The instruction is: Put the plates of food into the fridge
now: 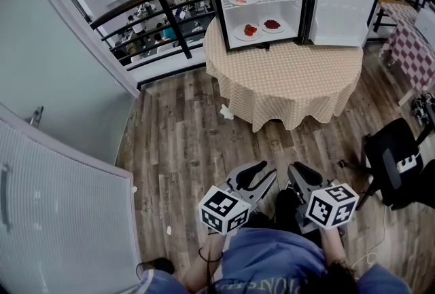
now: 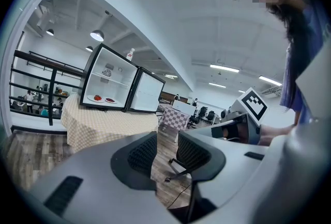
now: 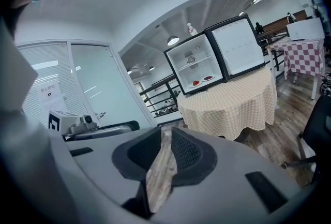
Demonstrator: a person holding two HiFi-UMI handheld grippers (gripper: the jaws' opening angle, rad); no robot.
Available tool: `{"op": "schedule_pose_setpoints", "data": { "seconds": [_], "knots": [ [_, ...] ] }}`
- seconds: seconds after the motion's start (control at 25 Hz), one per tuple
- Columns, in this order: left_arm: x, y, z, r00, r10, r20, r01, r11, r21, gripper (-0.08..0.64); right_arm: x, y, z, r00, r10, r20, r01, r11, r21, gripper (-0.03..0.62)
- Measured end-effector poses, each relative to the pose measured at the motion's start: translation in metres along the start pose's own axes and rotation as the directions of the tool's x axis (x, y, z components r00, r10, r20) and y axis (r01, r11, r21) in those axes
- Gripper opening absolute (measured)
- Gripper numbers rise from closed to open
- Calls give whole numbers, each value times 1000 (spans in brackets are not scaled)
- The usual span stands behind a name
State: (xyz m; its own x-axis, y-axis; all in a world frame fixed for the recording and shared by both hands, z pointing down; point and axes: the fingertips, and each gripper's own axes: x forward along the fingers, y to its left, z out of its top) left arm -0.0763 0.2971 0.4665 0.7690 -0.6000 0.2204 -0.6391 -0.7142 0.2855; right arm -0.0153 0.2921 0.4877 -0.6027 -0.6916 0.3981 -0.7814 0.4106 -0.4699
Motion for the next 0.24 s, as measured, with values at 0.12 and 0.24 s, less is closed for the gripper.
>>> {"op": "schedule_pose_setpoints", "data": {
  "seconds": [0.12, 0.24],
  "knots": [
    [2, 0, 1, 1000, 0, -1, 0, 1000, 6, 138, 0, -4, 3, 1000, -3, 5, 3, 1000, -4, 75],
    [4, 1, 3, 1000, 4, 0, -4, 1000, 11, 138, 0, -8, 8, 1000, -5, 14, 5, 1000, -6, 75]
  ]
}}
